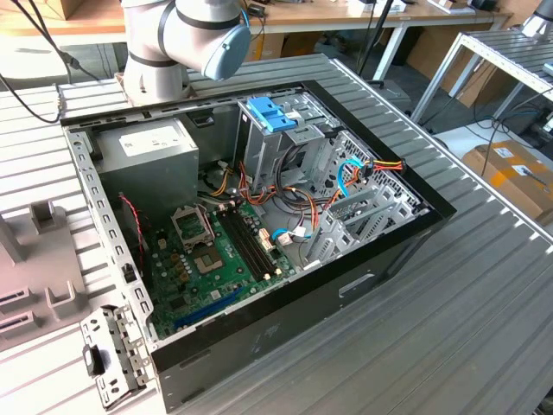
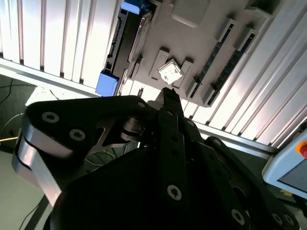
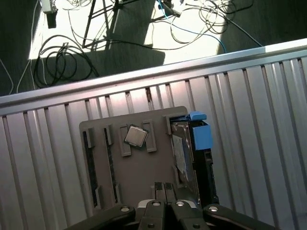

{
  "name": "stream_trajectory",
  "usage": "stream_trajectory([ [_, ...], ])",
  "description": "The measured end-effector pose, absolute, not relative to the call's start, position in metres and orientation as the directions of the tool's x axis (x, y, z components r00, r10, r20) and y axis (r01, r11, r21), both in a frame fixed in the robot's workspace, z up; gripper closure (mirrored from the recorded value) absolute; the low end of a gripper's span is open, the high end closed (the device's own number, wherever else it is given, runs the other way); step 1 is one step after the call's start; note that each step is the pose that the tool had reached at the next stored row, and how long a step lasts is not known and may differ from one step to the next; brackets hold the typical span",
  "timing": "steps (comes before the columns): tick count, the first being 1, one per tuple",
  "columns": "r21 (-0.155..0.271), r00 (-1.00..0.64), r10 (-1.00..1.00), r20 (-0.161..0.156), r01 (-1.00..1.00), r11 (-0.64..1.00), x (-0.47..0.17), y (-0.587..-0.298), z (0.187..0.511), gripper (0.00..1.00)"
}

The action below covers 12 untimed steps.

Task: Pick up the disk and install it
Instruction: 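Pick up the disk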

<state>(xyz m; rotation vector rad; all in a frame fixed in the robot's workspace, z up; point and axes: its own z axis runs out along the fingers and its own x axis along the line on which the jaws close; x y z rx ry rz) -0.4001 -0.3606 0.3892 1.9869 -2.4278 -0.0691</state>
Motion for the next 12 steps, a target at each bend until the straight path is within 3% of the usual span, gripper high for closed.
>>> stream_trajectory([
  [12, 0.036, -0.137, -0.990, -0.025, -0.990, 0.136, -0.4001, -0.3606, 0.3892, 0.89],
])
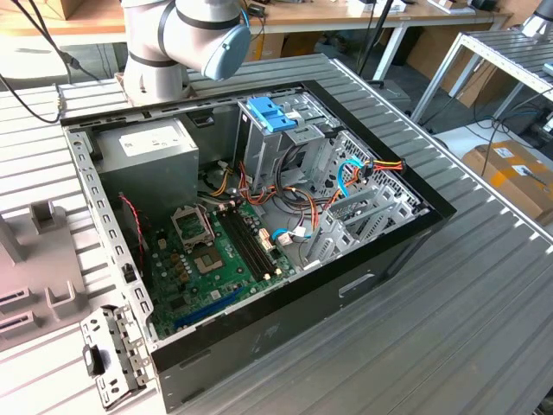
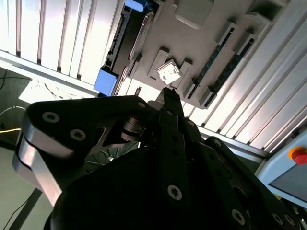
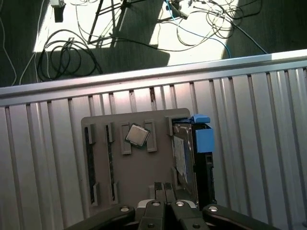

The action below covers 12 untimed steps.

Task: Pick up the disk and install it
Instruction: 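Pick up the disk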

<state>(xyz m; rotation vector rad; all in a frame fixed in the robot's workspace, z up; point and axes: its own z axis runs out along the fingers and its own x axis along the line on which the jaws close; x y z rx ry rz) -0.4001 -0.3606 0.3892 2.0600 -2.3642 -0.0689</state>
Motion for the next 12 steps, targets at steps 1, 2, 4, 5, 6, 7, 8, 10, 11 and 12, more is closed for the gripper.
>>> stream_trajectory([
  [1, 0.036, -0.132, -0.991, -0.025, -0.991, 0.131, -0.4001, -0.3606, 0.3892, 0.89],
  [2, 0.036, -0.128, -0.991, -0.025, -0.991, 0.127, -0.4001, -0.3606, 0.3892, 0.89],
  [4, 0.036, -0.118, -0.993, -0.025, -0.992, 0.117, -0.4001, -0.3606, 0.3892, 0.89],
  [5, 0.036, -0.114, -0.993, -0.025, -0.993, 0.114, -0.4000, -0.3606, 0.3892, 0.89],
  [6, 0.036, -0.111, -0.994, -0.025, -0.993, 0.110, -0.4000, -0.3606, 0.3892, 0.89],
  [7, 0.036, -0.106, -0.994, -0.025, -0.994, 0.105, -0.4000, -0.3606, 0.3892, 0.89],
  [8, 0.036, -0.102, -0.994, -0.025, -0.994, 0.101, -0.4000, -0.3606, 0.3892, 0.89],
  [10, 0.036, -0.094, -0.995, -0.025, -0.995, 0.093, -0.4001, -0.3605, 0.3892, 0.89],
  [11, 0.036, -0.090, -0.996, -0.025, -0.995, 0.089, -0.4001, -0.3605, 0.3893, 0.89],
  [12, 0.036, -0.085, -0.996, -0.025, -0.996, 0.084, -0.4001, -0.3605, 0.3892, 0.89],
])
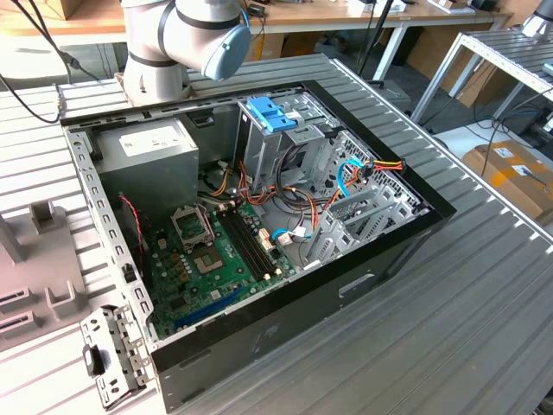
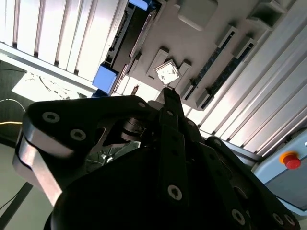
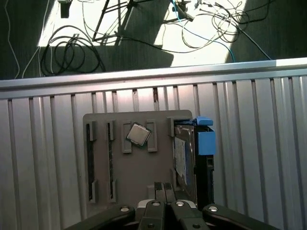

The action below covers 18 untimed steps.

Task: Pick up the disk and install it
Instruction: 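Pick up the disk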

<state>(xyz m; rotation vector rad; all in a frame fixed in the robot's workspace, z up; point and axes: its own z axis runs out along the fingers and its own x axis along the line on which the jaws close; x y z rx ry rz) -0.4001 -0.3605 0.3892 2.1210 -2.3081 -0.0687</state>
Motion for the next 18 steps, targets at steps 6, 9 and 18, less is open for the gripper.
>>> stream_trajectory([
  [6, 0.036, -0.071, -0.997, -0.025, -0.997, 0.070, -0.4001, -0.3605, 0.3892, 0.89],
  [9, 0.036, -0.071, -0.997, -0.025, -0.997, 0.070, -0.4001, -0.3605, 0.3892, 0.89],
  [18, 0.036, -0.070, -0.997, -0.025, -0.997, 0.069, -0.4001, -0.3605, 0.3892, 0.71],
])
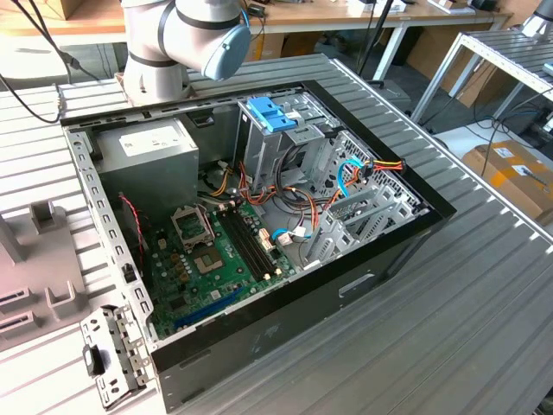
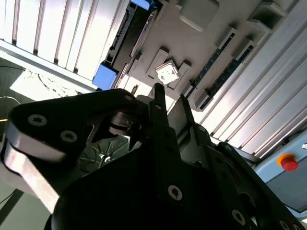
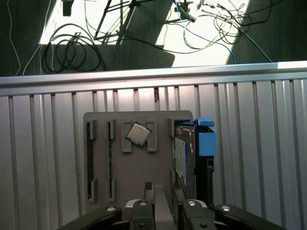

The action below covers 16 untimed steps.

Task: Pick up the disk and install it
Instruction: 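Pick up the disk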

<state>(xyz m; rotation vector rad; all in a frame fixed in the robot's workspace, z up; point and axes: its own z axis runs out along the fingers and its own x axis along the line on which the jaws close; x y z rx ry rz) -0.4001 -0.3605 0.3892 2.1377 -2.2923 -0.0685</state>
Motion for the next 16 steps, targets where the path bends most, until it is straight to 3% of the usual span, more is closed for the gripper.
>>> stream_trajectory([
  [1, 0.036, -0.070, -0.997, -0.025, -0.997, 0.069, -0.4001, -0.3605, 0.3892, 0.64],
  [3, 0.036, -0.070, -0.997, -0.025, -0.997, 0.069, -0.4001, -0.3605, 0.3892, 0.64],
  [4, 0.036, -0.070, -0.997, -0.025, -0.997, 0.069, -0.4001, -0.3605, 0.3892, 0.58],
  [16, 0.036, -0.070, -0.997, -0.026, -0.997, 0.069, -0.4014, -0.3605, 0.3817, 0.58],
])
